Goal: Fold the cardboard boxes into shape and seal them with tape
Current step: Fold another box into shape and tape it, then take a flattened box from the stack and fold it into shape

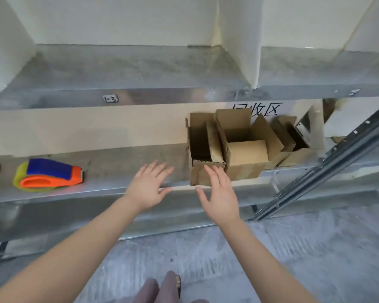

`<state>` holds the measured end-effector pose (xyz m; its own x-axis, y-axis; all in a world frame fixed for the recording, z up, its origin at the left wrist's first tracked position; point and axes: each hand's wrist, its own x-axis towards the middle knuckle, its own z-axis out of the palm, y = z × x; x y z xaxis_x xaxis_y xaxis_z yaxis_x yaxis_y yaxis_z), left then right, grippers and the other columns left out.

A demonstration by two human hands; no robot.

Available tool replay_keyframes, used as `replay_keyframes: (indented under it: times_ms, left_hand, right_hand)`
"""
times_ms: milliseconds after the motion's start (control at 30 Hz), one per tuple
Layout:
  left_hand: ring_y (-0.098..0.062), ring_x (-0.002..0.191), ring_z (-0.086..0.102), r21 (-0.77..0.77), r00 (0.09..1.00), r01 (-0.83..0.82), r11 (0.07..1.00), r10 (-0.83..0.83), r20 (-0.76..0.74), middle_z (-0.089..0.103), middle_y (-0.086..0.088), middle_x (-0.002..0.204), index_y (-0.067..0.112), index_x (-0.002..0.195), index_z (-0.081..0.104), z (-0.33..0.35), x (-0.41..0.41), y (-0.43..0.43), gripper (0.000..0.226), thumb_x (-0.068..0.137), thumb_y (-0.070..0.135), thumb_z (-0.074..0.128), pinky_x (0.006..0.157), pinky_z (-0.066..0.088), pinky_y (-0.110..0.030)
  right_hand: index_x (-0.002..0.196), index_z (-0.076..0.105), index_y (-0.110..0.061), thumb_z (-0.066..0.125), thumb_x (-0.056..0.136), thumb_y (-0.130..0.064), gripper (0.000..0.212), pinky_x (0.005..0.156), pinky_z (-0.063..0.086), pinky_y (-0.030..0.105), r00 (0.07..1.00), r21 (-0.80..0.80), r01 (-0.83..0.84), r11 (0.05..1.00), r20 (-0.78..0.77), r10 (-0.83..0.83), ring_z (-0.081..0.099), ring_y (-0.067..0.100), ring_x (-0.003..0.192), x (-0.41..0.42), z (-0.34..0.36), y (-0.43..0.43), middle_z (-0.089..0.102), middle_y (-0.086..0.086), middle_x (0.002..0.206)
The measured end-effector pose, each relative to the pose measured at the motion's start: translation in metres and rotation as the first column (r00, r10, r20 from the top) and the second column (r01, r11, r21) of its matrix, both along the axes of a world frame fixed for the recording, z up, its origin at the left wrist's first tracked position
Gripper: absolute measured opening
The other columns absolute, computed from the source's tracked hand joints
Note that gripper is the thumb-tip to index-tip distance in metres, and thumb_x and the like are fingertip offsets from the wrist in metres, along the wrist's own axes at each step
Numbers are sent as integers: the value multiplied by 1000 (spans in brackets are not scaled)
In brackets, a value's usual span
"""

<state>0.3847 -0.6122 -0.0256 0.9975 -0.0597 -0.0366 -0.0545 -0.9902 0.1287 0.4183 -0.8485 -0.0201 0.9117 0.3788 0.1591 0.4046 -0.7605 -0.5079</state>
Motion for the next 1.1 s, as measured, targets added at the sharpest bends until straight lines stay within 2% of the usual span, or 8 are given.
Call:
replay_keyframes:
  times_ms: [100,200,567,733,833,900,1000,1100]
  left_hand:
    - [-24,147,15,57,999,-36,998,34,30,22,1,159,33,151,19,17,-23,19,83,77,68,3,118,4,-40]
    - [-23,147,16,47,992,-120,992,117,53,23,1,158,34,151,21,36,-64,47,81,79,69,7,119,5,-41]
    - [-25,142,29,76,921,-382,921,374,107,35,-1,153,33,148,30,63,-248,246,77,81,66,14,117,14,-43]
    - [-23,144,25,105,871,-487,867,475,122,30,1,156,33,149,27,68,-333,369,75,83,67,15,117,14,-43]
    - [-21,146,18,112,846,-532,839,523,104,23,3,158,36,151,18,66,-374,436,64,92,62,27,118,11,-42]
    - [-20,146,17,110,821,-571,814,563,93,21,4,159,38,151,14,62,-398,475,68,90,67,20,118,10,-42]
    - [-19,145,19,77,780,-626,776,623,64,22,5,158,38,151,14,50,-422,532,76,83,70,9,119,11,-41]
    - [-18,144,22,16,744,-668,744,668,20,22,4,158,36,151,15,31,-428,588,67,92,64,27,118,18,-38]
  right_hand:
    - [150,31,-26,42,96,-50,61,120,19,47,994,-130,-80,988,60,88,17,23,148,-8,17,24,29,2,158]
    - [153,23,-28,39,98,-51,62,122,9,45,986,-214,-166,963,-39,161,11,23,149,-34,26,56,22,2,160]
    - [153,20,-30,41,95,-51,66,121,5,46,919,-205,-391,897,-39,391,7,23,150,-154,33,277,18,0,162]
    - [152,26,-29,14,79,-62,81,120,6,48,871,-176,-483,858,-1,491,14,26,149,-225,33,410,25,3,159]
    - [152,25,-28,32,91,-55,67,120,6,47,847,-173,-528,831,-30,531,13,25,149,-259,32,482,24,4,160]
    - [153,22,-29,41,95,-49,63,120,6,46,828,-159,-559,814,-56,558,11,24,150,-274,28,524,22,3,160]
    - [154,18,-30,42,97,-45,63,121,4,44,818,-142,-575,806,-123,562,7,23,150,-283,17,580,17,1,162]
    - [154,17,-31,41,98,-45,62,122,9,44,846,-128,-524,842,-191,498,9,23,149,-275,-4,627,18,1,161]
